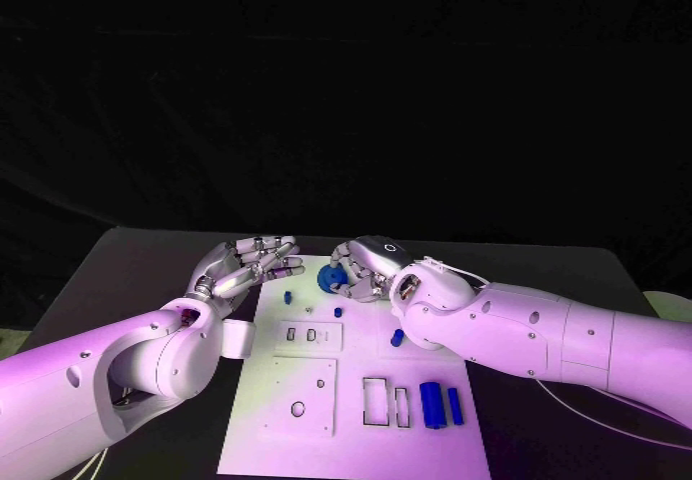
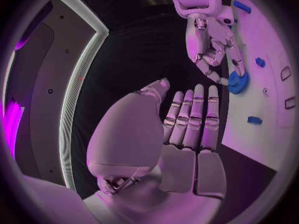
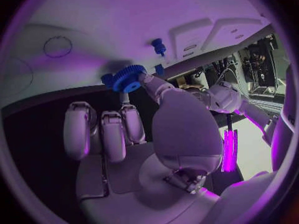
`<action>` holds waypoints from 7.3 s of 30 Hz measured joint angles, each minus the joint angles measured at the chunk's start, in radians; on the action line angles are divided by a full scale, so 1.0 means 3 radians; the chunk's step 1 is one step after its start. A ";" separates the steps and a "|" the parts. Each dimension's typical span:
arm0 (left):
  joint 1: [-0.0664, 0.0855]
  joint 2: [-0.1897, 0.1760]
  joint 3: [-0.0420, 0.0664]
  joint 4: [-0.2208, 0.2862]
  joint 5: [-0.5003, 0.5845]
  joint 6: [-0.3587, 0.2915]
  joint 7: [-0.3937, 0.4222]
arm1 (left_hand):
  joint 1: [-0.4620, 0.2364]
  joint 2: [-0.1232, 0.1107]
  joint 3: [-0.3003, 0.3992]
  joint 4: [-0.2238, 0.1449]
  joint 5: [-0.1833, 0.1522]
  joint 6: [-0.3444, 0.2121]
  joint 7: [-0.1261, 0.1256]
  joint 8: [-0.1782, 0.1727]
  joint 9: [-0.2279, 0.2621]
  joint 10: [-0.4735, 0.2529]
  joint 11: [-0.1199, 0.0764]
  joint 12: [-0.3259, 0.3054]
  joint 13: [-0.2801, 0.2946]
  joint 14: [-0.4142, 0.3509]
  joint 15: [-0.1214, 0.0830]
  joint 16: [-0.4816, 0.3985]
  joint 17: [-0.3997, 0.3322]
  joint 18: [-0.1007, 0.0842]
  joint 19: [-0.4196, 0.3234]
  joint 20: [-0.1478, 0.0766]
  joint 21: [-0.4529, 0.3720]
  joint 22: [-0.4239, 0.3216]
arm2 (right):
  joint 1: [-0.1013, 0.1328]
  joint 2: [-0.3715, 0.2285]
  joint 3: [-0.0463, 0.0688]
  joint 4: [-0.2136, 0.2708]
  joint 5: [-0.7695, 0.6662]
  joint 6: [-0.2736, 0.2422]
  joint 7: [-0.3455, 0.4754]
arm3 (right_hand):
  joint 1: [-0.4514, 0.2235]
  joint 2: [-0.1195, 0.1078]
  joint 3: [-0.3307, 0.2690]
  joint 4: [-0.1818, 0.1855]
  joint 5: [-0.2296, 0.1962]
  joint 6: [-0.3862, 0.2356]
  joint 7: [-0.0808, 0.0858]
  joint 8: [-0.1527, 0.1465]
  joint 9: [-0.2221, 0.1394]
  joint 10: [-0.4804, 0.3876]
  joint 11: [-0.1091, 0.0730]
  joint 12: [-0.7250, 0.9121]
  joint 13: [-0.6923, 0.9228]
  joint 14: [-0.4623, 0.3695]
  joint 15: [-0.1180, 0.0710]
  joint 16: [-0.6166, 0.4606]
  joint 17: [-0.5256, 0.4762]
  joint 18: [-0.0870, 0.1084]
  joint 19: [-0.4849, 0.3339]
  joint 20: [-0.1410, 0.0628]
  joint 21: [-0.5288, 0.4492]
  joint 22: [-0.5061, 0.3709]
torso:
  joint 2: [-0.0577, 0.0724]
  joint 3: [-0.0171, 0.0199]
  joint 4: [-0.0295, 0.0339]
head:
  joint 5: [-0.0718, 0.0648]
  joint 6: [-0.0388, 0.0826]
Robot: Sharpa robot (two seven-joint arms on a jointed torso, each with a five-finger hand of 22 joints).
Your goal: Assemble the parts on the task board
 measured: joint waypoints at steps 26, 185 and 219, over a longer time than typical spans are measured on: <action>0.0000 -0.0002 0.0000 -0.0001 0.0000 0.0000 -0.0002 | 0.0000 0.0000 0.0000 0.0000 0.0000 0.0000 0.0000 0.0000 0.0000 0.0000 0.0000 0.0000 0.0000 0.0000 0.0000 0.0000 0.0003 0.0000 0.0000 0.0000 0.0000 0.0000 | -0.0012 -0.0034 -0.0005 0.0023 0.0050 -0.0021 -0.0001 | -0.0114 -0.0043 -0.0207 0.0207 -0.0059 -0.0256 0.0092 -0.0238 -0.0033 -0.0132 0.0071 -0.0123 -0.0094 -0.0005 0.0055 0.0000 -0.0001 0.0000 -0.0024 0.0048 -0.0055 -0.0026 | 0.0000 0.0001 -0.0001 | 0.0005 0.0004; -0.0003 0.0052 -0.0002 -0.0213 0.0013 0.0044 -0.0007 | -0.0018 -0.0018 0.0037 0.0000 0.0000 0.0000 0.0000 -0.0019 -0.0002 0.0000 0.0000 0.0000 0.0000 0.0000 0.0000 -0.0022 0.0017 0.0000 0.0000 0.0000 0.0000 -0.0013 | -0.0181 -0.0290 -0.0023 0.0676 0.0925 0.0141 0.0153 | 0.0108 0.0328 0.0128 0.0001 -0.0213 0.0353 -0.0066 -0.0186 0.0037 0.0138 -0.0137 0.0103 -0.0002 0.0000 -0.0073 0.0000 -0.0002 0.0000 0.0048 -0.0050 -0.0038 0.0008 | -0.0083 0.0041 -0.0119 | 0.0317 -0.0161; -0.0002 0.0059 -0.0002 -0.0218 0.0019 0.0042 -0.0008 | -0.0018 -0.0018 0.0037 0.0000 0.0000 0.0000 0.0000 -0.0019 -0.0002 0.0000 0.0000 0.0000 0.0000 0.0000 0.0000 -0.0022 0.0016 0.0000 0.0000 0.0000 0.0000 -0.0013 | -0.0298 -0.0066 -0.0059 0.0619 0.0299 0.0364 -0.0067 | 0.0048 0.0266 0.0114 0.0013 -0.0214 0.0342 -0.0079 -0.0069 0.0042 0.0149 -0.0125 0.0103 -0.0003 0.0000 -0.0073 0.0000 -0.0002 0.0000 0.0060 -0.0061 -0.0038 0.0007 | -0.0076 0.0050 -0.0127 | 0.0461 -0.0246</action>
